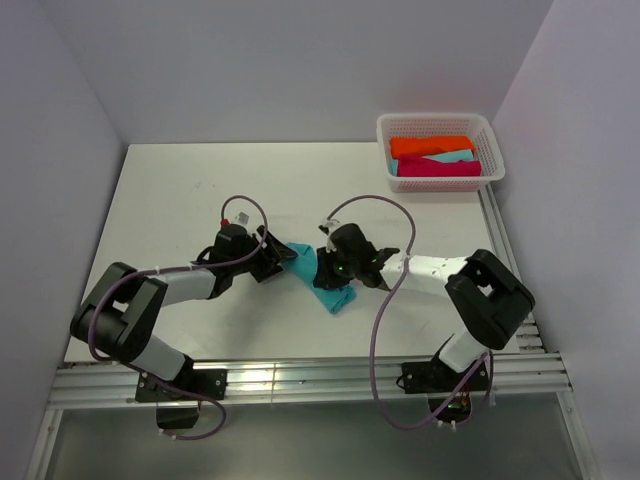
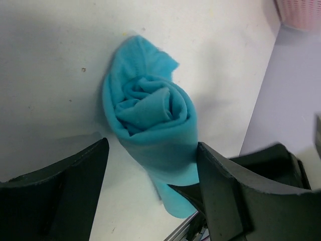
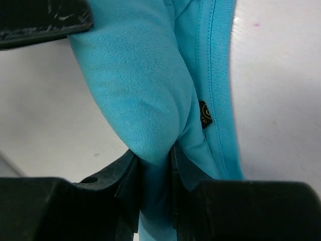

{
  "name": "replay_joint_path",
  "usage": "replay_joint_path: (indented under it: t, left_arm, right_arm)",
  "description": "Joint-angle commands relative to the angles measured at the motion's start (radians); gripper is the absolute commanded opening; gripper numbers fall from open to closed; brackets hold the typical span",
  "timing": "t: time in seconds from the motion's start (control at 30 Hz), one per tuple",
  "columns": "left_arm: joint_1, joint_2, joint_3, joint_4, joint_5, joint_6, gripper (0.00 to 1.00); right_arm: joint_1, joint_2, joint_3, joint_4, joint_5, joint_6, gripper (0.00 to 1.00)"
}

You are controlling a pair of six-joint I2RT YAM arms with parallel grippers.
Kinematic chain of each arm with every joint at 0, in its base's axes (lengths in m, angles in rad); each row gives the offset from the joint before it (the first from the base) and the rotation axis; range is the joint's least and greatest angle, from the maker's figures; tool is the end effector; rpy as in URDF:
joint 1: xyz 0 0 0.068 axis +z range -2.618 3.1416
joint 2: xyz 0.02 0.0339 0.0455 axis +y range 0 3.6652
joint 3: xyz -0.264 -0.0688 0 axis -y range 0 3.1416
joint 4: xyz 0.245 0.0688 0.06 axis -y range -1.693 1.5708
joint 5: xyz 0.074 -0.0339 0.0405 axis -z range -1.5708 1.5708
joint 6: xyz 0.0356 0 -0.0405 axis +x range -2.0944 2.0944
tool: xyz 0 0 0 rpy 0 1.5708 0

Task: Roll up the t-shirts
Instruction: Roll the tshirt, then place the rolled tshirt into the container

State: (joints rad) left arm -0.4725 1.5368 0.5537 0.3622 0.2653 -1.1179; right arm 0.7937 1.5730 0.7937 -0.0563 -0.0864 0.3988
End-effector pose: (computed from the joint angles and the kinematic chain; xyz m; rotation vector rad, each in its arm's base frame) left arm 0.2495 -0.1380 0.1437 -0.6102 2.3486 -1.1150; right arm 0.2155 0.2235 0.1668 -0.5327 2.4499 0.6318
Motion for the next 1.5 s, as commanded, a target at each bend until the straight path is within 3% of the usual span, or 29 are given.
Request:
replay_joint_path:
  t: [0.0, 0.07, 0.33, 0.6, 0.77, 0.93, 1.07, 1.2, 1.33, 1.47]
  left_arm:
    - [0.003, -0.06, -0.017, 0.069, 0.002, 0.041, 0.75]
    - [0.003, -0.06, -0.015, 0.07, 0.002, 0.052, 0.75]
    - [0.003, -0.072, 0.005, 0.069, -0.011, 0.11, 0.75]
    - [0.003, 0.078, 0.087, 0.054, -0.011, 0.168, 0.72]
    - [0.02, 0.034, 0.135, -0.101, -0.058, 0.228, 0.75]
    - [0.121, 0.005, 0.195, -0.273, 0.049, 0.316, 0.76]
    - [0.27, 0.005, 0.247, -0.347, 0.271, 0.36, 0.81]
    - [0.279, 0.042, 0.293, -0.485, 0.368, 0.437, 0.83]
    - [0.291, 0.063, 0.259, -0.409, 0.48, 0.434, 0.99]
    - [0.293, 0.094, 0.271, -0.423, 0.554, 0.469, 1.0]
  right_arm:
    - [-0.117, 0.034, -0.098, 0.252, -0.442, 0.112, 0.0]
    - [-0.198, 0.087, -0.123, 0.323, -0.574, 0.162, 0.0]
    - [-0.294, 0.246, -0.148, 0.474, -0.785, 0.238, 0.0]
    - [-0.317, 0.311, -0.076, 0.313, -0.8, 0.158, 0.0]
    - [-0.317, 0.32, -0.007, 0.159, -0.765, 0.045, 0.0]
    - [-0.317, 0.32, 0.009, 0.102, -0.739, -0.008, 0.0]
    - [-0.317, 0.311, 0.009, 0.045, -0.705, -0.078, 0.0]
    - [-0.31, 0.324, 0.03, 0.019, -0.699, -0.095, 0.0]
    - [-0.291, 0.332, 0.044, 0.0, -0.681, -0.115, 0.0]
    - [-0.272, 0.337, 0.052, -0.013, -0.676, -0.12, 0.0]
